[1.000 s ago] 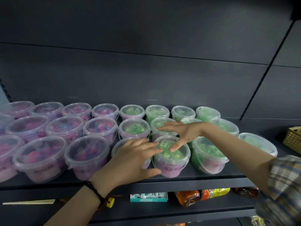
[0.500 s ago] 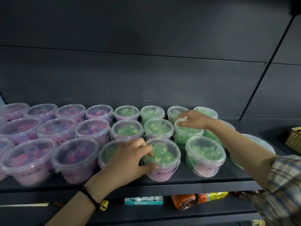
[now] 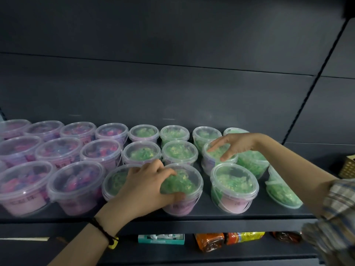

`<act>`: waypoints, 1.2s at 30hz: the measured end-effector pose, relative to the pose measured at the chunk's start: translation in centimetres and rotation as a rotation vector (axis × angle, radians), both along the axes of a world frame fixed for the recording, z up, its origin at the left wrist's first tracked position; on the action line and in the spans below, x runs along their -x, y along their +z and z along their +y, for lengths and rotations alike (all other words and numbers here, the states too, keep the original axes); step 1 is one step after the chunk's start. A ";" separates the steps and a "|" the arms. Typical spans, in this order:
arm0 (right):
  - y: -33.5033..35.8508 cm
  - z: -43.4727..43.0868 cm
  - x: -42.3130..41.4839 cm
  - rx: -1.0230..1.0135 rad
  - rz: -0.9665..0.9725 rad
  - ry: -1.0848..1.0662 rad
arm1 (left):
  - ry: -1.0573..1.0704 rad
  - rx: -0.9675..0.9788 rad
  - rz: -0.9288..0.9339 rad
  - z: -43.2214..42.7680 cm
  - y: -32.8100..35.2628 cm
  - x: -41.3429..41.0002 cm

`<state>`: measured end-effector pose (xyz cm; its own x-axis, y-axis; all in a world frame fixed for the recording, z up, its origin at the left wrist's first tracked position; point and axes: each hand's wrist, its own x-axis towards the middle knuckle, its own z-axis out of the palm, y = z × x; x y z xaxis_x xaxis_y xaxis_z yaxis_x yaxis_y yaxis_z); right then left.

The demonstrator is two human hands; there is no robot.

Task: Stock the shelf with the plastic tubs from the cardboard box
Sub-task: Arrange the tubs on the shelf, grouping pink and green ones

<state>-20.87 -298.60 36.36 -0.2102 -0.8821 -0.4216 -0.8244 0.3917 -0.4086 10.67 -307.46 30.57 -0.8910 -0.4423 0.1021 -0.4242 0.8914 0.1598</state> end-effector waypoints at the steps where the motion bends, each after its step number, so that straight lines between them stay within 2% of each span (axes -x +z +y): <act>1: -0.3 0.0 -0.1 0.037 -0.016 -0.027 | 0.009 0.004 -0.006 0.2 -0.1 0.1; 2: -0.8 -0.1 -0.3 0.093 0.020 -0.068 | 0.015 0.005 -0.007 0.3 -0.2 0.2; 4: -1.9 -0.8 -0.7 0.198 0.256 -0.148 | 0.019 -0.001 0.002 0.4 -0.3 0.4; 6: -2.8 -1.6 -1.3 0.200 0.447 -0.170 | 0.020 -0.014 0.007 0.3 -0.4 0.4; 7: -3.0 -1.9 -1.4 0.189 0.457 -0.169 | 0.021 -0.018 0.004 0.1 -0.4 0.4; 12: -1.6 -1.2 -0.6 0.120 0.140 -0.043 | 0.028 -0.029 -0.003 -0.2 -0.3 0.7; 16: -0.5 -0.5 -0.2 0.015 0.004 0.132 | 0.033 -0.088 -0.002 -0.3 0.1 0.8; 22: -0.5 0.0 0.5 0.022 -0.099 0.145 | 0.028 -0.127 0.007 -0.3 0.2 0.6; 25: -1.1 -0.5 -0.4 0.148 -0.079 0.025 | 0.025 -0.134 0.015 -0.3 0.2 0.5; 29: -2.7 -1.6 -1.4 0.263 0.208 -0.005 | 0.019 -0.126 0.038 -0.3 0.0 0.4; 36: -1.2 -0.2 -0.1 0.098 0.069 0.115 | 0.022 -0.102 0.061 -0.5 -0.5 0.3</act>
<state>-20.74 -298.82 35.17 -0.1306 -0.9381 -0.3208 -0.8890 0.2541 -0.3810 10.36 -308.00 30.09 -0.8744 -0.4726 0.1096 -0.4301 0.8597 0.2755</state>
